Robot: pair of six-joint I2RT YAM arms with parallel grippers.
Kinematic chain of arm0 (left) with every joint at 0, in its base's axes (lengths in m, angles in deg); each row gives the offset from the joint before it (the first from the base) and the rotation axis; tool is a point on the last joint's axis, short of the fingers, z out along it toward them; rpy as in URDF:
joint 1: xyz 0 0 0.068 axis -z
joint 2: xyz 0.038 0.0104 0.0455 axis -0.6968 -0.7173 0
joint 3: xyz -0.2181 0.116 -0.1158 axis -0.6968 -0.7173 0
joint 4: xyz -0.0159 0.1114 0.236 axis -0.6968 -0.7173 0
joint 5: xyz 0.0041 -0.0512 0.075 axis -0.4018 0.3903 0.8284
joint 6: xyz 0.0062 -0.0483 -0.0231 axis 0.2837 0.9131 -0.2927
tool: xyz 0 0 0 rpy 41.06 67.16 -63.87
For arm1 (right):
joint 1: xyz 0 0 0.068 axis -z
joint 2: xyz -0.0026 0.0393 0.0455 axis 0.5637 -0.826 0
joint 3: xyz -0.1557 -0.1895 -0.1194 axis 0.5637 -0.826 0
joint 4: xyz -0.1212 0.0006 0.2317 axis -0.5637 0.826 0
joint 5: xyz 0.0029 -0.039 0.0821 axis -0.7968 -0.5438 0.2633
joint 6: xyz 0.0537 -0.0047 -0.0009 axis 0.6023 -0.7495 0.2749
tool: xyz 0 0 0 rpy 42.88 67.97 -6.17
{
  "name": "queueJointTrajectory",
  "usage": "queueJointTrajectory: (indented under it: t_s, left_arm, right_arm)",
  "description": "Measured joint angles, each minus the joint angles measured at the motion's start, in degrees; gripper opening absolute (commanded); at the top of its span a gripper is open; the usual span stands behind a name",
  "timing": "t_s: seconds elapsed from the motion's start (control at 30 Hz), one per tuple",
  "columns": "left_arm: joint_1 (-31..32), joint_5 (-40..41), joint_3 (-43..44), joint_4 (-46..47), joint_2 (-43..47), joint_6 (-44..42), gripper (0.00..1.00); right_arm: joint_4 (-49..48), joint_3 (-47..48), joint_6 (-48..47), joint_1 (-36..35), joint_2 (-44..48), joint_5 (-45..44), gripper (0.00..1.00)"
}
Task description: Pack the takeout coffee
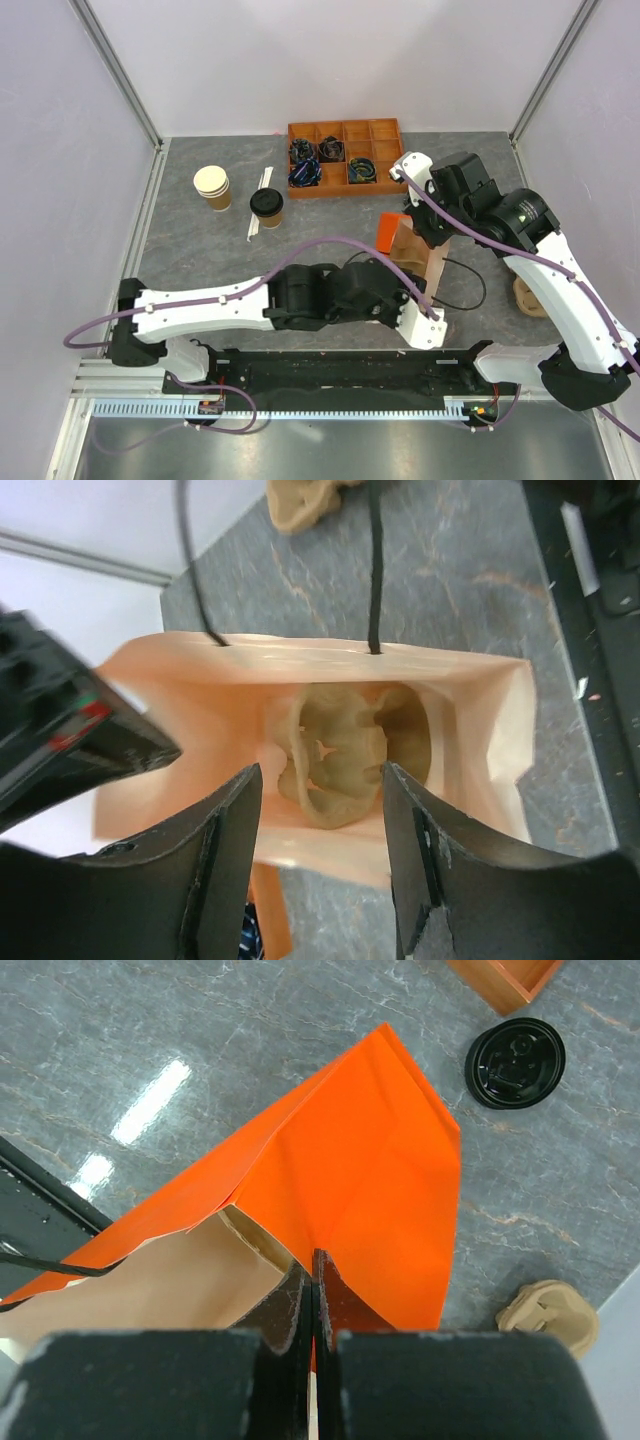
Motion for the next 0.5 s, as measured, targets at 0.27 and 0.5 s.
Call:
queueJointTrajectory:
  t_s: [0.27,0.5]
  left_arm:
    - [0.1,6.4,-5.0,2.8,-4.6,-2.1,0.58]
    - [-1.1,9.3,-6.5,5.4,-6.6,-2.8,0.59]
  right_arm:
    - [0.0,0.0,0.5,0.0,0.0,1.7,0.00]
    - [0.3,0.0,0.7,0.0,0.1,3.8,0.00]
